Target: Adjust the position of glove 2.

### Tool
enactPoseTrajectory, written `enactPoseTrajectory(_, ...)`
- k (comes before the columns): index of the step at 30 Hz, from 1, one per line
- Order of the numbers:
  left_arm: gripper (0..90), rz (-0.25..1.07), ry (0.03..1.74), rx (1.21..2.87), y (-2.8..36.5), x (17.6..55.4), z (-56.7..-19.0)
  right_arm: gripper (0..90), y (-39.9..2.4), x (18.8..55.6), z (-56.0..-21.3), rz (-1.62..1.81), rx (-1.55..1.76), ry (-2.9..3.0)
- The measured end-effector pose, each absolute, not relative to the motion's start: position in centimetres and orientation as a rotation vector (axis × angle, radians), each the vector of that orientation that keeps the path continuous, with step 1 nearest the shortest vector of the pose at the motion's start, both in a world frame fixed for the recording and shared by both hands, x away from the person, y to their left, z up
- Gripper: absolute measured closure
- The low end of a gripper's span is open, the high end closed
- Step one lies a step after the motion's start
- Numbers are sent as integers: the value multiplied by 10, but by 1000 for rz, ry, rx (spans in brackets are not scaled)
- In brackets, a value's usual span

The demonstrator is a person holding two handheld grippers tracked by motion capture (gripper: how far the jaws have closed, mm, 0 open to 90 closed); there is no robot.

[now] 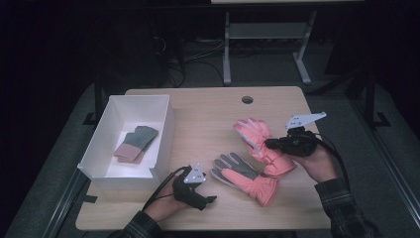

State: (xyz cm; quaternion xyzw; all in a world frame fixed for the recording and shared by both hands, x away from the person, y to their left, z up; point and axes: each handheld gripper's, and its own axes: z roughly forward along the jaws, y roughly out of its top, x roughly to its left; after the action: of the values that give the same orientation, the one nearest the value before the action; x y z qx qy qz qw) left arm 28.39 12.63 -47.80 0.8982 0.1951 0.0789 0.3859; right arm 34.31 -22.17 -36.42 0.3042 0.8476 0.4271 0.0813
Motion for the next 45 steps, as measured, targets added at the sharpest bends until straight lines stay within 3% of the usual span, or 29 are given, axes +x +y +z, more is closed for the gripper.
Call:
enactPoseTrajectory(15,131,204,493,2290,126,284,-478,885,-179,327,-371,1267,653,2801)
enactPoseTrajectory(28,131,206,491,2288,126,284,-478,867,-170,331,-386,1160,583,2879)
enactPoseTrajectory(31,131,205,491,2289,126,284,-478,801,-168,333,-395,1148,568,2887)
enactPoseTrajectory(37,126,204,489,2312,125,285,-476,557,-174,333,-387,1215,642,2838)
enactPoseTrajectory(39,130,205,497,2321,125,284,-475,539,-180,333,-382,1253,673,2794)
enactPoseTrajectory(42,152,211,526,2328,124,283,-472,666,-192,334,-376,1305,728,2721)
enactPoseTrajectory(45,268,208,512,2321,125,280,-464,847,-205,336,-379,1280,789,2650)
